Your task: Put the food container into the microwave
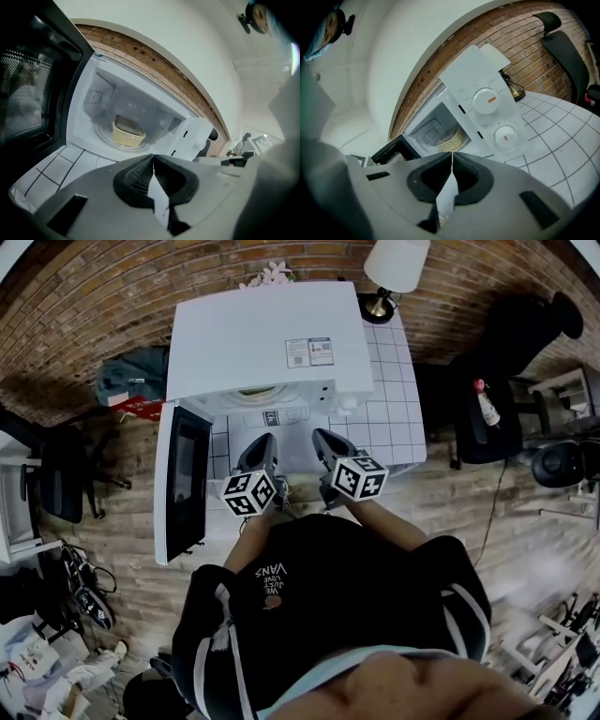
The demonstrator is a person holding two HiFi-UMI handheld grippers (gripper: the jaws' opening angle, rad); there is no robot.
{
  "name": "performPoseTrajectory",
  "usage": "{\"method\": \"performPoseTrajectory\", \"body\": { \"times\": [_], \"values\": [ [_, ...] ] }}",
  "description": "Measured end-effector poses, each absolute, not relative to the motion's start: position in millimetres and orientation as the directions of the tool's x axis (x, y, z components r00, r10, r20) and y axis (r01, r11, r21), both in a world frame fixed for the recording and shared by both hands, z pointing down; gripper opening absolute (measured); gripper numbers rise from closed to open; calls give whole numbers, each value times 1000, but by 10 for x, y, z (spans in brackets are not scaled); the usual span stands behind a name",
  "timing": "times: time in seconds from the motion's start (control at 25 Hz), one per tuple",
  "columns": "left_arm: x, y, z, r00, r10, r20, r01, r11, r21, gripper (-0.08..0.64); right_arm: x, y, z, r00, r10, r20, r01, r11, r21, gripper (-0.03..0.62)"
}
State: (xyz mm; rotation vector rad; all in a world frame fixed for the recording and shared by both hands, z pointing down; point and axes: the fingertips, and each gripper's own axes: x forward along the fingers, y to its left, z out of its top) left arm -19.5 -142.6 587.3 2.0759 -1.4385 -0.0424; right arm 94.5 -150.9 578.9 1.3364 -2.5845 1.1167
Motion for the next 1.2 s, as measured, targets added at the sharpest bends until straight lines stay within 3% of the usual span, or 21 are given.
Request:
{"method": "performPoseTrajectory", "body": {
  "times": [0.64,1.2],
  "values": [
    [171,-732,5879,352,-890,291,-863,-188,469,12,1271,-935,5819,-685,-654,320,-689,441,-575,9],
    [63,-235,6012,301,-901,313,-874,-130,468,12,1201,-571,5954,-722,-600,346,-667,470,-577,8]
  ]
}}
